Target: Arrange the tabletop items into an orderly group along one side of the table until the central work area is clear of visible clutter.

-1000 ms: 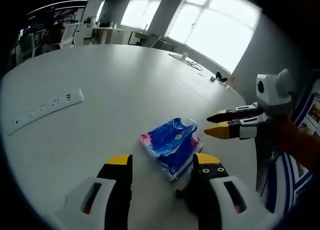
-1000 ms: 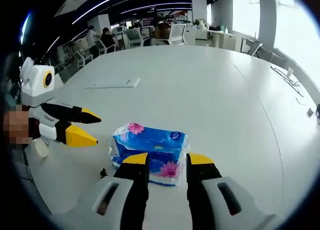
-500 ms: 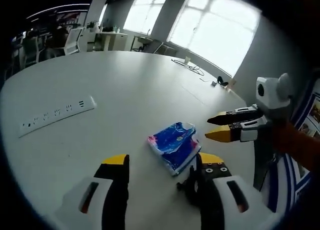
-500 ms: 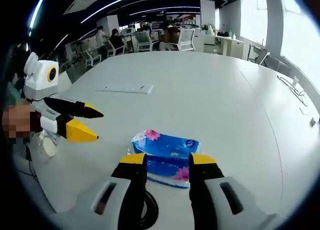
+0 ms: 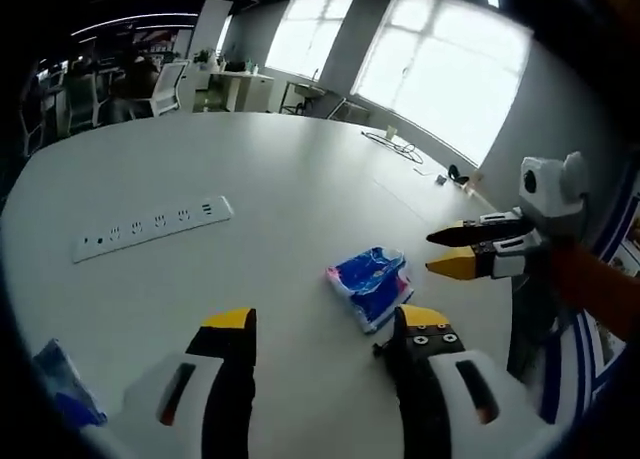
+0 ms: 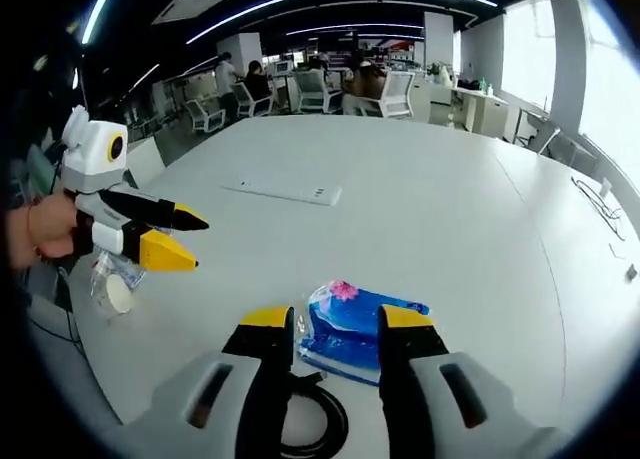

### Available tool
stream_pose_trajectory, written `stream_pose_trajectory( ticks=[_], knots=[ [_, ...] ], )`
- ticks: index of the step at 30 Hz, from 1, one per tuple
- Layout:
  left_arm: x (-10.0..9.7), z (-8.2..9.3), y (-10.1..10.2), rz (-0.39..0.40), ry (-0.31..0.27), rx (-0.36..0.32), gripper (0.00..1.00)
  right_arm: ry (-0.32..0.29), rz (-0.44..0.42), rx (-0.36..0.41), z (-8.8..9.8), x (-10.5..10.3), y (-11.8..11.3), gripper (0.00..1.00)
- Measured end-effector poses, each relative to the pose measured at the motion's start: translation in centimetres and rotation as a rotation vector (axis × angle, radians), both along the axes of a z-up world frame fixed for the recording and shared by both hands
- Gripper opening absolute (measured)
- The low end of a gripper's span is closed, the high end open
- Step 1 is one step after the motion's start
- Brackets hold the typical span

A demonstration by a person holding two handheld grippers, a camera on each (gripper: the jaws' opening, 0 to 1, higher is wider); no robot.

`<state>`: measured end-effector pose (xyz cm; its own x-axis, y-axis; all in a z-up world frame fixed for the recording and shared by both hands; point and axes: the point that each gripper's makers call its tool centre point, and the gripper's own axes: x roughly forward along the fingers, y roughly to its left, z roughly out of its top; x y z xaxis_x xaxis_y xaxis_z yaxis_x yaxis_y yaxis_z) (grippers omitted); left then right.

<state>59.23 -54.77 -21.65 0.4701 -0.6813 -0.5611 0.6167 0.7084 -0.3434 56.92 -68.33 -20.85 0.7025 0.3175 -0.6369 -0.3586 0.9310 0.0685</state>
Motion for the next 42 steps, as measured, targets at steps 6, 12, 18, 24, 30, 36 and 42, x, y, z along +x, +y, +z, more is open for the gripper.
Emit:
stream_pose_trajectory(
  ticks=[6, 12, 18, 24, 30, 36, 42],
  knots=[
    [-0.3, 0.9, 2.3, 0.036, -0.01, -0.004, 0.55, -0.012, 0.054, 0.003, 0.9, -0.2, 2.6, 0.32],
    [-0.6, 1.7, 4.8, 0.073, -0.019, -0.008, 0.55, -0.024, 0.099, 0.011, 1.7, -0.3, 5.2, 0.32],
    [-1.1, 2.4, 7.2, 0.109, -0.029, -0.009, 0.55, -0.038, 0.137, 0.03, 2.6, -0.4, 7.4, 0.32],
    [-1.8, 2.7, 10.1, 0.153, -0.034, -0.007, 0.55, -0.053, 0.177, 0.031, 3.6, -0.4, 9.2, 0.31],
    [-2.6, 3.1, 12.6, 0.188, -0.037, -0.002, 0.55, -0.063, 0.214, 0.046, 4.2, -0.8, 11.3, 0.31],
    [-3.4, 3.8, 14.8, 0.222, -0.047, -0.005, 0.55, -0.065, 0.247, 0.052, 4.5, -1.4, 13.3, 0.31],
    [-4.3, 4.5, 17.6, 0.265, -0.055, -0.006, 0.55, -0.076, 0.28, 0.048, 5.2, -1.3, 15.4, 0.3]
  ],
)
